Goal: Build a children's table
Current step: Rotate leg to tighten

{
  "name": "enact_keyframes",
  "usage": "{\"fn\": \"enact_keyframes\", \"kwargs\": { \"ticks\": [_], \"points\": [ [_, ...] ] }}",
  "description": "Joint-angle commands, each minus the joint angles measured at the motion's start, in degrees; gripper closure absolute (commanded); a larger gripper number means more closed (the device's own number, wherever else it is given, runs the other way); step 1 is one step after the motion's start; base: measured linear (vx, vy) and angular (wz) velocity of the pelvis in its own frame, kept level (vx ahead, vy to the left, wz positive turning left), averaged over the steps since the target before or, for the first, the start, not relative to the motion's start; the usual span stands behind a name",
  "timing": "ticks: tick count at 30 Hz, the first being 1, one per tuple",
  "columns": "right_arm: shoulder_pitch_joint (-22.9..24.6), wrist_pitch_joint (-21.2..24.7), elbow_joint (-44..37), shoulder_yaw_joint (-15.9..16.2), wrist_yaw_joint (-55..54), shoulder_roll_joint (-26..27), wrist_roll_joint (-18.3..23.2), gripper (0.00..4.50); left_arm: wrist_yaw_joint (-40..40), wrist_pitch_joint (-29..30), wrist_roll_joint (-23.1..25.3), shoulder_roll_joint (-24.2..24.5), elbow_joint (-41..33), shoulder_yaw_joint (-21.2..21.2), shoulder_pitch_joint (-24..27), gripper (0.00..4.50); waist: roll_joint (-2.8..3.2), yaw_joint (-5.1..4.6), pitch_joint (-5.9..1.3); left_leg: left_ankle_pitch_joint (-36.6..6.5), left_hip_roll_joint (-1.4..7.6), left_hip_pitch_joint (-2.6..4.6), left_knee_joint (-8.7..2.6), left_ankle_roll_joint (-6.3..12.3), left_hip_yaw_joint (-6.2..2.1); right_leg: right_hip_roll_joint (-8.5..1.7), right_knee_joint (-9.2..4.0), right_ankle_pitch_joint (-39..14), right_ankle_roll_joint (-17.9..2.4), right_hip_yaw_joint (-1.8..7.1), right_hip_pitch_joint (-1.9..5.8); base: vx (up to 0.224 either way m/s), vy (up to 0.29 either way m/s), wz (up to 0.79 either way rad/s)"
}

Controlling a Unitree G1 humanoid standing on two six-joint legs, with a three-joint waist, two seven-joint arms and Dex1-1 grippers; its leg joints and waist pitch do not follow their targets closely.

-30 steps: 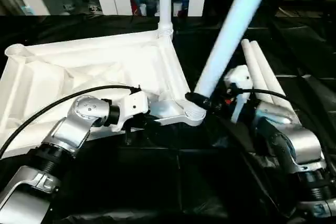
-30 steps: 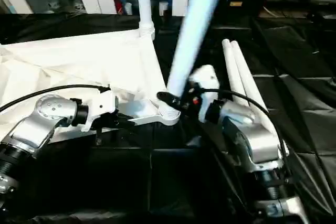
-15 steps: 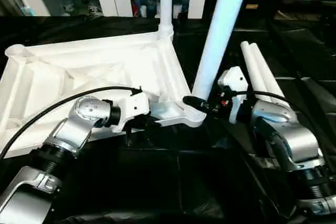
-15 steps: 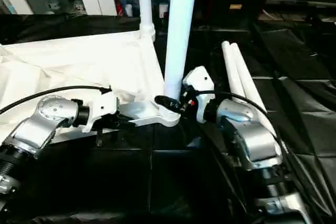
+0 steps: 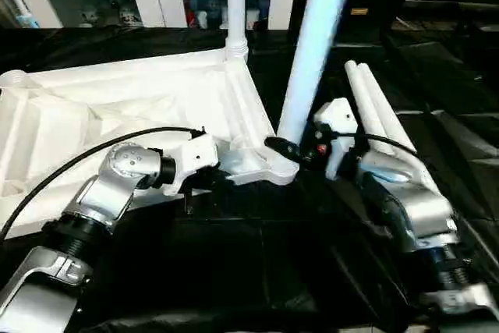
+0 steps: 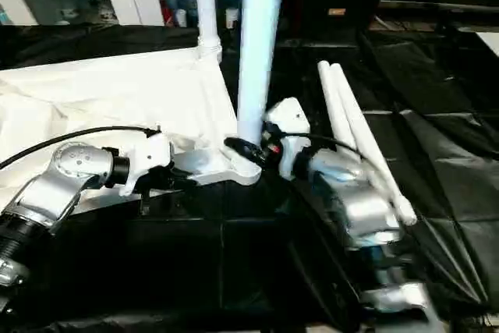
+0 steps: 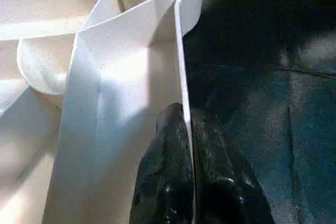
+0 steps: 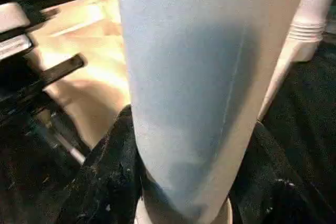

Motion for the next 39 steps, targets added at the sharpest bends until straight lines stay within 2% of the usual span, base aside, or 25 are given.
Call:
{"fn": "enact_keyframes", "kwargs": {
  "ticks": [1,4,6,8,9,10,11,12,13,14,15,17,18,19,20,21,22,23,24,25,26,29,33,36,39],
  "points": [
    [3.81,4.25,8.99,0.59,-5.94,0.67,-3.58,2.65,3.55,3.69,-0.08,-2.45,0.95,-0.84,1.52,4.50,-0.31,-0.79,-0.56,-37.03,7.01,2.23,-5.05,-6.82,-5.74,-6.03,-6.34,-42.55,-5.51,3.61,-1.46,-0.050,0.021,-0.14],
    [3.13,3.62,11.60,-3.46,-17.00,6.12,-3.93,2.65,13.28,11.74,0.61,-8.15,-0.41,0.99,1.14,4.50,0.10,-1.40,-0.16,-42.84,6.94,2.36,-5.97,-9.01,-6.23,-5.06,-5.77,-38.35,-5.87,2.61,-1.25,-0.064,0.063,-0.15],
    [2.89,3.24,12.50,-4.16,-19.37,7.66,-3.85,2.65,16.22,13.97,0.58,-10.48,-0.17,1.55,0.74,4.50,0.84,-1.51,0.16,-52.26,6.87,1.95,-9.17,-11.46,-5.14,-2.12,-3.49,-30.14,-6.04,0.59,-0.44,-0.069,0.066,-0.03],
    [2.25,2.70,13.91,-4.66,-22.01,9.58,-3.79,2.65,20.89,16.89,0.78,-14.15,0.80,2.33,-0.15,4.50,1.54,0.55,-0.87,-53.01,6.69,-1.46,-14.62,-12.42,-1.53,0.49,5.68,-16.00,-7.13,-0.91,3.74,-0.061,0.009,0.12],
    [1.42,2.07,15.35,-4.83,-24.20,10.85,-4.19,2.65,24.67,18.91,1.08,-17.30,1.67,2.90,-0.94,4.50,-0.94,0.90,-1.30,-39.46,5.17,2.04,-12.13,-13.47,1.96,-0.74,1.53,-22.04,-7.10,1.48,-0.30,-0.036,-0.050,0.36],
    [0.98,1.71,16.09,-4.87,-25.20,11.34,-4.52,2.65,26.25,19.67,1.20,-18.66,1.96,3.20,-1.27,4.50,-2.12,0.58,-0.89,-28.54,2.73,8.91,-0.30,-12.16,0.05,-5.95,-6.85,-34.65,-7.55,3.77,-6.60,-0.036,-0.050,0.36],
    [-0.01,1.30,17.57,-5.07,-26.37,12.20,-4.65,2.65,28.31,20.41,1.28,-20.92,2.65,3.47,-1.97,4.50,-2.29,0.13,-0.01,-3.56,-0.56,3.27,4.84,-1.98,-6.66,-9.23,-9.84,-40.87,-7.06,7.32,-0.74,0.000,0.000,0.00],
    [-0.59,1.27,18.38,-5.32,-26.91,12.65,-4.53,2.65,29.18,20.65,1.34,-22.03,3.05,3.50,-2.34,4.50,-1.25,-0.62,1.84,-0.53,1.42,1.98,6.25,-3.12,-9.71,-10.83,-9.41,-43.27,-8.64,4.73,0.38,-0.043,0.128,-0.36],
    [-1.09,1.27,19.07,-5.63,-27.40,13.14,-4.48,2.65,29.85,21.00,1.47,-22.89,3.26,3.55,-2.63,4.50,0.30,-0.98,1.93,-17.60,3.00,2.77,0.40,-8.52,-10.12,-5.30,-6.60,-41.22,-7.26,-0.40,1.44,-0.043,0.128,-0.36],
    [-2.22,0.85,20.48,-5.85,-28.51,13.65,-4.88,2.65,31.16,21.31,1.66,-24.39,4.04,3.55,-3.25,4.50,0.19,-1.77,1.71,-33.82,4.00,3.42,-3.20,-9.49,-10.10,-1.07,-5.34,-35.28,-4.77,-0.60,0.16,-0.094,0.148,-0.19],
    [-2.38,0.78,20.69,-5.89,-28.65,13.76,-5.00,2.65,31.30,21.44,1.83,-24.54,4.05,3.53,-3.30,4.50,2.20,-2.87,1.20,-53.92,5.97,3.34,-6.94,-10.73,-12.18,-0.30,-1.70,-17.48,-4.36,-1.49,1.65,-0.153,0.099,0.17],
    [-3.42,0.48,21.79,-6.34,-29.26,14.49,-5.38,2.65,31.83,22.21,2.64,-25.07,4.06,3.55,-3.67,4.50,3.34,-0.95,1.04,-64.71,7.02,-0.33,-11.92,-7.82,-9.68,0.50,6.21,-0.16,-4.62,-2.31,4.75,-0.147,0.066,0.24],
    [-4.24,0.51,22.42,-6.88,-29.32,15.03,-5.06,2.66,31.59,22.17,3.24,-24.45,4.16,3.55,-4.10,4.50,2.54,-0.02,0.65,-58.79,6.15,1.07,-11.32,-6.47,-7.53,-0.24,5.00,-3.80,-4.62,-0.68,3.84,-0.026,-0.052,0.33],
    [-4.24,0.51,22.42,-6.88,-29.32,15.03,-5.06,2.66,31.59,22.17,3.24,-24.45,4.16,3.55,-4.10,4.50,-0.37,-0.81,-0.63,-44.63,4.32,5.18,-6.73,-7.14,-6.81,-3.65,-1.88,-23.67,-5.48,2.45,0.87,-0.026,-0.052,0.33],
    [-4.46,0.46,22.65,-7.06,-29.51,15.18,-4.99,2.66,31.60,22.34,3.29,-24.15,4.06,3.54,-4.18,4.50,-1.84,-1.11,-1.76,-32.45,3.37,5.50,-4.53,-4.90,-6.33,-4.81,-3.50,-27.77,-5.06,3.18,1.22,0.022,-0.081,-0.01],
    [-4.83,0.30,23.28,-7.41,-29.58,15.44,-5.06,2.66,31.67,22.60,3.64,-23.61,3.99,3.52,-4.26,4.50,-1.88,-0.47,-0.44,-13.33,3.32,2.81,-0.17,-0.33,-7.27,-9.88,-8.45,-40.04,-7.26,5.49,1.87,0.013,-0.020,-0.32],
    [-5.06,0.16,23.68,-7.65,-29.57,15.60,-5.05,2.66,31.58,22.79,3.76,-23.23,3.90,3.54,-4.24,4.50,-1.08,0.10,-0.61,-2.33,4.81,-0.61,-2.05,0.62,-8.08,-8.91,-5.92,-31.61,-8.80,4.44,4.43,0.013,-0.020,-0.32],
    [-5.30,0.09,24.07,-7.85,-29.54,15.68,-5.04,2.66,31.23,22.78,3.82,-22.83,3.78,3.47,-4.21,4.50,-0.66,-0.11,0.17,-5.39,5.27,-0.57,-3.92,-0.47,-8.00,-6.91,-5.57,-29.75,-9.80,2.83,3.56,0.029,0.035,-0.34],
    [-5.96,0.04,25.20,-8.12,-29.27,15.68,-5.11,2.66,30.38,22.79,4.20,-21.99,3.26,3.00,-4.08,4.50,0.16,-0.70,0.26,-21.85,5.87,0.49,-5.47,-3.83,-7.86,-4.58,-4.66,-30.99,-9.48,1.87,2.28,-0.018,0.023,-0.18],
    [-6.09,0.09,25.41,-8.10,-29.11,15.62,-5.15,2.66,30.16,22.76,4.26,-21.82,3.08,2.87,-4.03,4.50,0.24,-1.13,0.43,-36.70,5.67,1.67,-5.63,-7.51,-8.18,-4.53,-4.99,-36.28,-7.16,2.17,0.95,-0.018,0.023,-0.18],
    [-6.16,0.12,25.52,-8.09,-29.02,15.59,-5.17,2.66,30.05,22.75,4.29,-21.72,2.98,2.80,-4.00,4.50,0.28,-1.07,0.26,-39.90,5.51,2.14,-5.58,-8.17,-8.30,-4.71,-5.16,-37.75,-6.31,2.38,0.56,0.000,0.000,0.00],
    [-7.14,1.21,26.34,-7.80,-26.19,14.57,-5.32,2.66,26.72,20.46,4.30,-19.91,1.44,1.43,-3.63,4.50,0.29,-1.21,-0.12,-36.29,5.64,0.90,-6.38,-7.09,-8.54,-5.25,-5.58,-32.60,-5.26,2.60,1.54,0.000,0.000,0.00],
    [-7.85,6.03,23.53,-4.90,-16.79,10.34,-4.92,2.66,18.43,15.78,5.02,-14.01,-0.88,-1.28,-2.54,4.50,0.12,-1.36,-0.83,-23.76,6.18,0.82,-6.17,-3.82,-7.25,-4.57,-4.23,-9.51,-8.81,3.16,1.90,0.000,0.000,0.00],
    [-8.08,7.63,22.18,-3.72,-12.83,8.16,-4.68,2.66,15.17,13.81,4.93,-11.40,-1.83,-1.70,-2.22,4.50,-0.12,-1.26,-0.54,-27.54,6.14,1.26,-5.78,-3.27,-6.58,-5.47,-5.48,-24.15,-9.23,3.91,1.03,0.000,0.000,0.00],
    [-8.38,9.79,20.21,-1.89,-6.72,4.45,-4.24,2.66,9.95,10.91,4.11,-7.47,-3.67,-1.93,-1.55,4.50,-0.21,-1.05,-1.30,-18.21,6.58,0.10,-5.82,-2.20,-6.59,-4.86,-4.42,-13.65,-10.06,3.19,2.37,0.048,-0.020,-0.08]
  ]
}}
